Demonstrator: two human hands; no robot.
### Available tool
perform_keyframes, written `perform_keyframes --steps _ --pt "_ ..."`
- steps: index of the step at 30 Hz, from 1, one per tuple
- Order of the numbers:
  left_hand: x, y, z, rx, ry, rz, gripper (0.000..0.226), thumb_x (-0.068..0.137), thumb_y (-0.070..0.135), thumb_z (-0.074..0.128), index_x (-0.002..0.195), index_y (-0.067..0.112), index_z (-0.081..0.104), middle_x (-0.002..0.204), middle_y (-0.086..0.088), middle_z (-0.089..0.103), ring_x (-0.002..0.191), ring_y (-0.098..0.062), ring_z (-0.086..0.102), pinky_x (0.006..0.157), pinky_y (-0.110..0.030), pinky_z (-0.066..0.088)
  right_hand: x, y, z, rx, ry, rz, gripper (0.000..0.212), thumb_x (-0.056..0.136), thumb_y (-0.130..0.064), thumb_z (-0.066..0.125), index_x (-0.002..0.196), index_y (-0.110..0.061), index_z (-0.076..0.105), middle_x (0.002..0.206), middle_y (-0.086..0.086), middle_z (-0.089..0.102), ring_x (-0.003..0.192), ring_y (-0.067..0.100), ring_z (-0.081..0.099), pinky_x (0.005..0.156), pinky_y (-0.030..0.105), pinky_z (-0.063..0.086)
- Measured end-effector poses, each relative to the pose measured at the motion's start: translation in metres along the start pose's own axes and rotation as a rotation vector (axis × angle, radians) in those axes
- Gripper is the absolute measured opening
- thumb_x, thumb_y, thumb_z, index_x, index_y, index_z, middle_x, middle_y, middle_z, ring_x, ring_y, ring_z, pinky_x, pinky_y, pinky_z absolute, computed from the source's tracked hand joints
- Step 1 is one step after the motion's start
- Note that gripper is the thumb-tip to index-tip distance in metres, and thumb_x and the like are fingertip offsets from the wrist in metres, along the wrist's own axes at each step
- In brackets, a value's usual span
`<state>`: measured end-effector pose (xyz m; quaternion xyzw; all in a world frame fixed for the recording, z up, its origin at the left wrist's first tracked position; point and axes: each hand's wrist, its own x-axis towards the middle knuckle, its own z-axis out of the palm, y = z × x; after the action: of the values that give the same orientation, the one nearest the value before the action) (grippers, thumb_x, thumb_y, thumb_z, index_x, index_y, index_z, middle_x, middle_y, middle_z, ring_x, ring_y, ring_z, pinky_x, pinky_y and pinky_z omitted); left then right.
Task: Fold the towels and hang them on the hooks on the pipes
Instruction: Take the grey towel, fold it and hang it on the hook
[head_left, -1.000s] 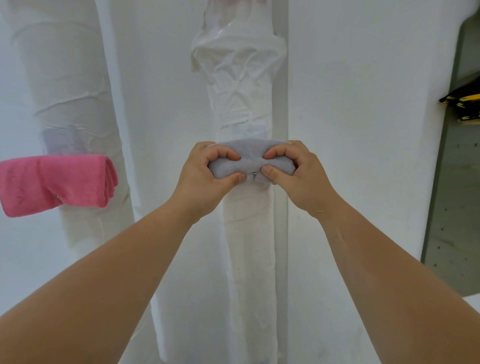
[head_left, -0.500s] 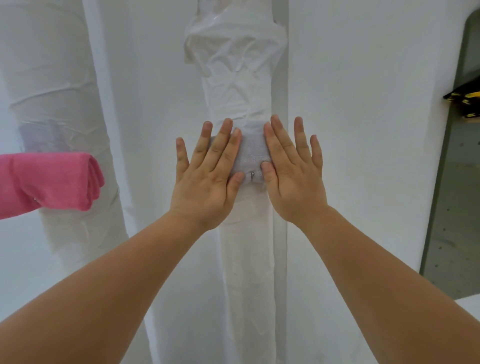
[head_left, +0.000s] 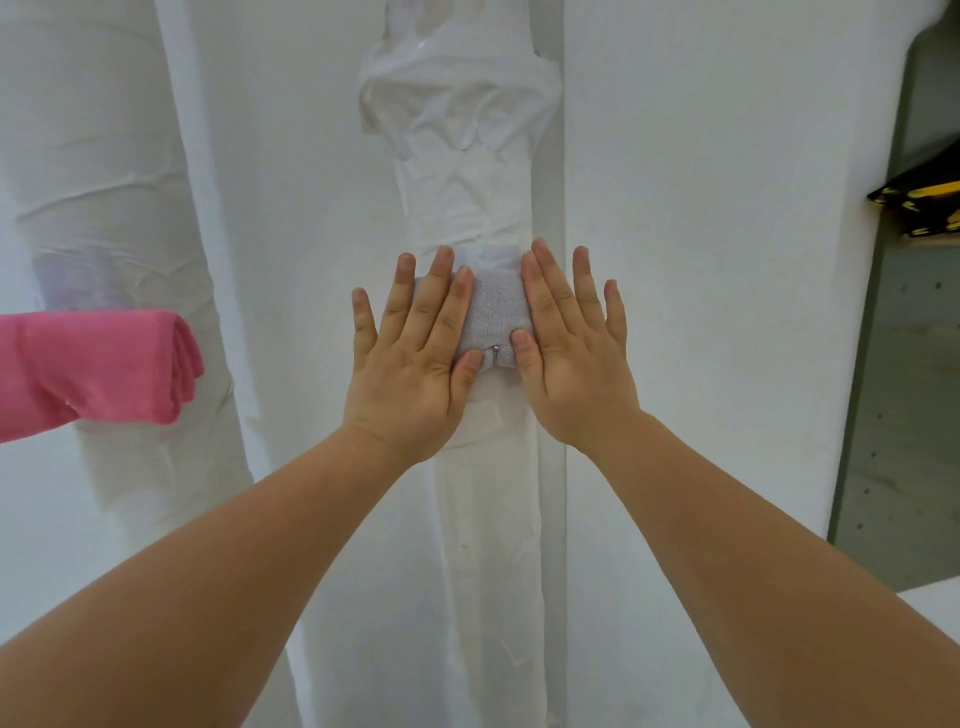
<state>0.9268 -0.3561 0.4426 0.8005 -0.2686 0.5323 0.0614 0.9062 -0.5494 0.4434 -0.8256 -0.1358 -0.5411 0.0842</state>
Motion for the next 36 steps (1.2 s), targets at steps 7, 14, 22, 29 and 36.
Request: perform_keyframes --steps 7,14,22,29,36 --pt "-0.002 0.01 -0.026 0.121 -0.111 -0.049 0.066 0.106 0.053 0.015 0.161 0.027 -0.009 0.171 0.007 -0.011 0.157 -0.021 -0.013 0.123 -0.061 -0.007 -0.001 -0.007 -0.024 -0.127 -0.09 0.037 0.063 0.106 -0.048 0.02 0.161 -0.026 0.0 0.17 -0.009 -0.002 0.156 0.024 -0.009 0.123 0.057 -0.002" --pt "-0.006 0.02 -0.045 0.108 -0.129 -0.096 0.067 0.105 0.055 0.015 0.162 0.027 -0.008 0.171 0.007 -0.013 0.157 -0.019 -0.016 0.123 -0.058 -0.011 -0.008 -0.014 -0.041 -0.103 -0.085 0.05 0.066 0.104 -0.054 0.019 0.161 -0.026 0.003 0.17 -0.007 -0.002 0.156 0.024 -0.01 0.123 0.058 -0.002" --pt "-0.035 0.004 -0.061 0.006 -0.137 -0.144 0.069 0.104 0.05 0.025 0.163 0.025 0.002 0.172 0.0 -0.005 0.158 -0.024 -0.007 0.125 -0.055 -0.006 -0.025 -0.044 -0.047 -0.132 -0.011 0.074 0.063 0.104 -0.052 0.028 0.161 -0.027 0.016 0.17 0.002 0.006 0.157 0.025 -0.003 0.123 0.057 0.004" --pt "-0.099 -0.06 -0.097 -0.207 -0.144 0.03 0.067 0.099 0.045 0.037 0.159 0.019 0.025 0.169 -0.008 0.021 0.155 -0.029 0.02 0.126 -0.052 0.015 -0.058 -0.143 -0.032 -0.281 0.045 0.104 0.052 0.102 -0.05 0.038 0.149 -0.028 0.043 0.165 0.011 0.025 0.154 0.033 0.017 0.12 0.056 0.018" --pt "-0.202 -0.143 -0.159 -0.486 -0.306 0.237 0.063 0.097 0.038 0.049 0.155 0.017 0.035 0.165 -0.011 0.03 0.151 -0.031 0.031 0.124 -0.052 0.025 -0.143 -0.307 -0.024 -0.386 -0.166 0.489 0.046 0.102 -0.053 0.033 0.143 -0.034 0.043 0.165 0.007 0.022 0.153 0.031 0.018 0.12 0.057 0.019"
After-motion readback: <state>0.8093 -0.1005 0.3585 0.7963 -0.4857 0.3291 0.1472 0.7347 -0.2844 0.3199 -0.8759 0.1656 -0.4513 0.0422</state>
